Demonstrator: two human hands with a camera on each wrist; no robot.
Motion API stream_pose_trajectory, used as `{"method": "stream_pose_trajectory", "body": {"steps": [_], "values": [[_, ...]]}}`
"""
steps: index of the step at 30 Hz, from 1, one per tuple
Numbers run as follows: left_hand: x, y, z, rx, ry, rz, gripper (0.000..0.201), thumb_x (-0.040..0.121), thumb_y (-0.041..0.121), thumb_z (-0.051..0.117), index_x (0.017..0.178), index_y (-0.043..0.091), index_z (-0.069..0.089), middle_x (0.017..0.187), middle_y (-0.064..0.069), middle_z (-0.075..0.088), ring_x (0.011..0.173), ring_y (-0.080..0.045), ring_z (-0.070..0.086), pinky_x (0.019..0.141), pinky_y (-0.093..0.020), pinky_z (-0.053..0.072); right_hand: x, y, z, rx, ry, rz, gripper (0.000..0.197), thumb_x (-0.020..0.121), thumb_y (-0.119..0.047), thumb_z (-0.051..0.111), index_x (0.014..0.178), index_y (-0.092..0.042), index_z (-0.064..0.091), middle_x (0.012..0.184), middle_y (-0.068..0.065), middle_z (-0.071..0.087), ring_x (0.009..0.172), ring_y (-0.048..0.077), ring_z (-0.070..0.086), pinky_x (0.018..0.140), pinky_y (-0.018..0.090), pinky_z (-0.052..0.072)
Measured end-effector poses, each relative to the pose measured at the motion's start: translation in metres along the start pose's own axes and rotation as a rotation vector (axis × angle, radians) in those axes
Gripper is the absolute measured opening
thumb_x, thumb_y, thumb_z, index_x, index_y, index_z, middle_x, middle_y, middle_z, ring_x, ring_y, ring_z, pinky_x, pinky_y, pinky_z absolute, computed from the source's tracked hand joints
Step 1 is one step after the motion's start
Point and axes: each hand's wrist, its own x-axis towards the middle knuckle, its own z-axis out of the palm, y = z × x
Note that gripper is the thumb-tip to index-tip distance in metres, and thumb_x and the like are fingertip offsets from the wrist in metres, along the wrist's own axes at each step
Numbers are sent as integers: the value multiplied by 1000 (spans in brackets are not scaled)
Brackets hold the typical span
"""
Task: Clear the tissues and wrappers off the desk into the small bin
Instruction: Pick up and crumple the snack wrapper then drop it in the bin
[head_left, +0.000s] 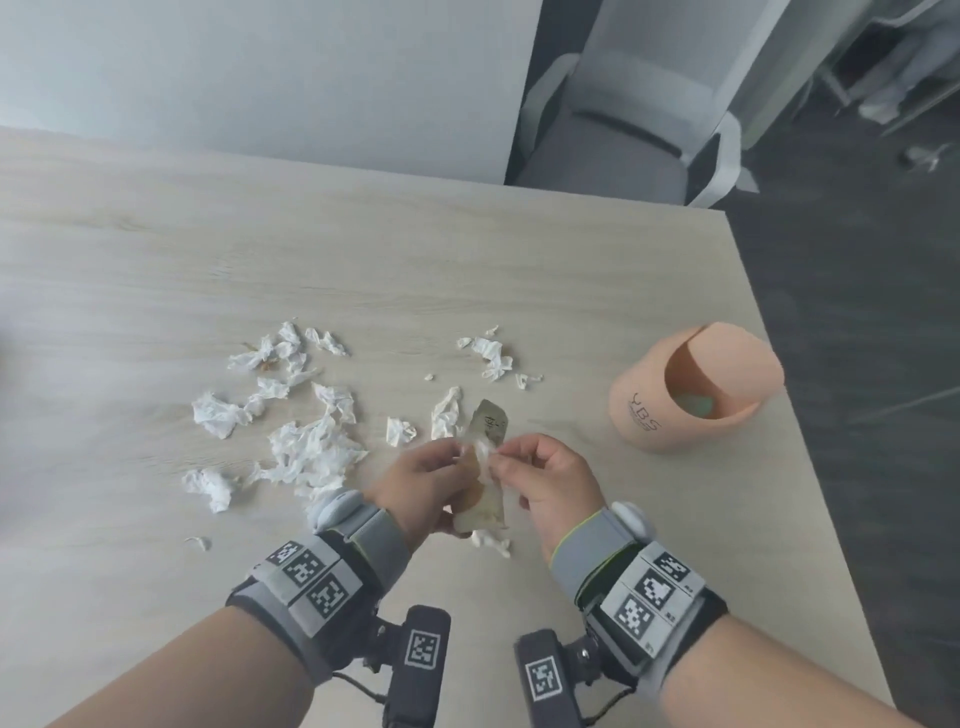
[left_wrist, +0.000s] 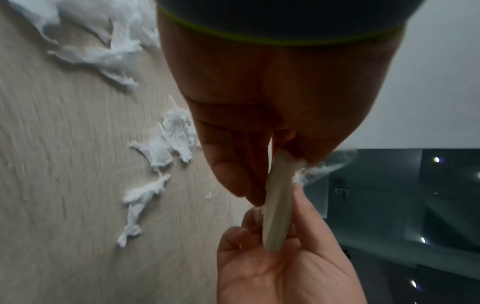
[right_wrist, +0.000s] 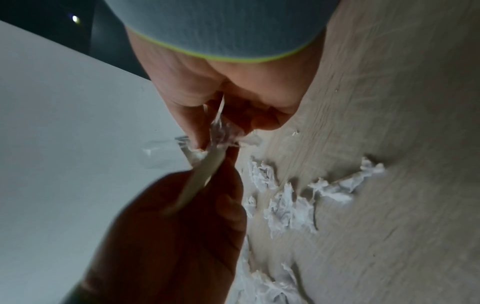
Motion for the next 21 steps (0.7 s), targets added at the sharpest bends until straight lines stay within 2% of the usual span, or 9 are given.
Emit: {"method": "stream_pose_trajectory", "body": {"steps": [2,4,6,7,10,12,14,18,21], "values": [[-4,3,7,-46,-123,-5,40,65,0,53,91,18,78,74,-12,68,60,-23,63,53,-34,56,-3,3,-5,-49,30,-12,10,72,-25,82,73,-23,72,88,8,70,64,8,59,58,15,45],[-6,3,21,-51,-238,3,61,57,-7,45,100,24,77,78,-12,71,63,-25,67,54,-34,57,-8,4,-18,3,31,18,18,67,-33,83,76,-22,73,99,14,71,73,20,65,65,32,54],[-5,0,28,-10,-270,37,69,60,-11,47,112,30,70,81,-12,72,67,-26,69,57,-35,59,-11,3,-28,75,-11,77,23,66,-34,83,79,-19,72,89,14,74,75,30,68,70,52,57],[-4,-2,37,27,-271,60,68,64,-10,53,112,35,69,83,-11,73,70,-26,70,59,-36,60,-12,3,-37,101,-29,87,26,64,-36,83,80,-18,72,85,13,73,75,31,68,71,56,56],[-5,-3,53,95,-261,108,52,70,1,70,102,42,70,82,-5,74,76,-22,71,61,-36,61,-14,6,-51,57,-28,63,27,61,-38,80,79,-21,68,88,12,72,72,27,66,68,46,55],[-4,-4,65,106,-207,116,35,74,8,76,104,25,69,80,-7,73,76,-23,71,61,-38,61,-15,8,-60,23,-5,52,16,65,-24,74,74,-23,61,84,11,67,66,22,56,58,34,45],[-1,-4,74,67,-136,98,19,85,9,74,101,12,65,86,-12,74,75,-25,71,59,-38,60,-17,8,-69,30,-2,69,14,65,-19,69,69,-24,57,78,6,61,65,21,51,51,29,39],[4,-4,96,-58,-76,30,9,95,15,61,101,10,66,87,-13,73,75,-22,70,48,-28,52,-20,5,-94,126,-61,102,6,72,-27,69,76,-23,70,72,2,60,64,16,53,51,29,41],[8,-1,112,-148,-15,-16,8,96,14,59,97,10,67,79,-9,73,69,-18,69,44,-24,48,-21,5,-109,196,-54,138,32,78,-42,65,97,-19,75,81,7,65,68,14,56,52,31,44]]}}
